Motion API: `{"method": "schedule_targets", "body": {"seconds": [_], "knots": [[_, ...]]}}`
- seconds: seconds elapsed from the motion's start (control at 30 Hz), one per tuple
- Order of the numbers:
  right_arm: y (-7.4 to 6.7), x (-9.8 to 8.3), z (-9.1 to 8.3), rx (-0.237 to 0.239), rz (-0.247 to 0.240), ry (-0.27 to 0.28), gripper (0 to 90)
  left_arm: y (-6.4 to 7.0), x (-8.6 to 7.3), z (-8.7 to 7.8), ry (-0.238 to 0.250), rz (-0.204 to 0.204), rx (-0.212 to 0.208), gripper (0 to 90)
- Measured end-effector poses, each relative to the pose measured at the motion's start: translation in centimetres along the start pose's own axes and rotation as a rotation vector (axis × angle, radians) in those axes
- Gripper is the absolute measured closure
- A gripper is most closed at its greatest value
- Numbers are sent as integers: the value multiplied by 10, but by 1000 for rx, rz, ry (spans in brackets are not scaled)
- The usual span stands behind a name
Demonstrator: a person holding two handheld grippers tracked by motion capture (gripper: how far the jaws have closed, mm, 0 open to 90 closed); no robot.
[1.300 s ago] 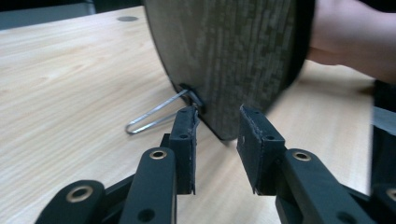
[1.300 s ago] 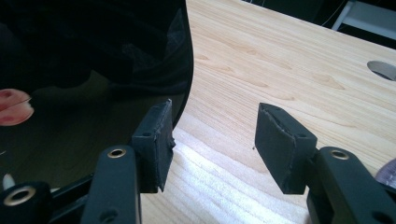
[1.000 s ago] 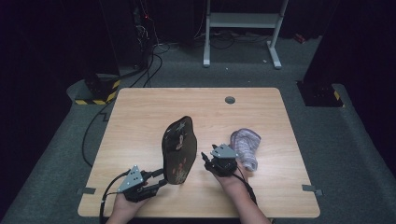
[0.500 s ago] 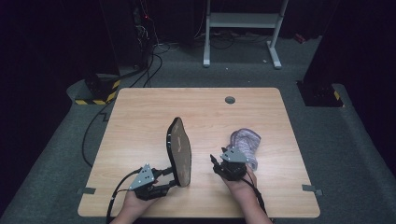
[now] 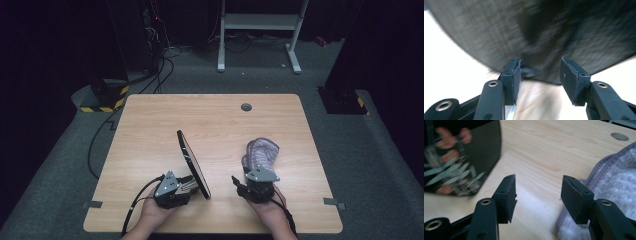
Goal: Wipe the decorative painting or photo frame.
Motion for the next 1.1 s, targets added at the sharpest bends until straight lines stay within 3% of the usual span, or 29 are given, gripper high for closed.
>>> {"method": "schedule_targets", "body": {"seconds": [0.1,0.2,0.3,0.4,0.57,0.77,0.93,1.1], "knots": [[-11,-9,-7,38,-2,8,452,-7,-5,3,-94,-18,13,551],[-25,-14,-9,60,-41,9,446,-9,-10,8,-169,-38,6,607],[-40,-13,-8,101,-84,17,440,-8,-13,11,-209,-18,33,647],[-50,-13,-3,135,-112,1,437,-10,-14,12,-211,-36,27,713],[-69,-16,8,188,-186,-43,431,-11,-15,13,-215,-37,28,749],[-80,-9,12,213,-212,-7,434,-12,-15,13,-217,-34,27,806],[-83,-3,9,187,-222,50,573,-11,-15,13,-218,-30,27,840],[-79,-3,7,166,-215,65,705,-10,-15,14,-219,-25,19,867]]}}
Point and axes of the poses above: each handheld gripper's, and its own axes: z roughly forward along the jaws, x roughly out of its top, y roughly to its right, the point moved 3 cm from there along z, roughly forward along the jaws, and after that the axes turned 10 degrees about -y, right-handed, at the moved point
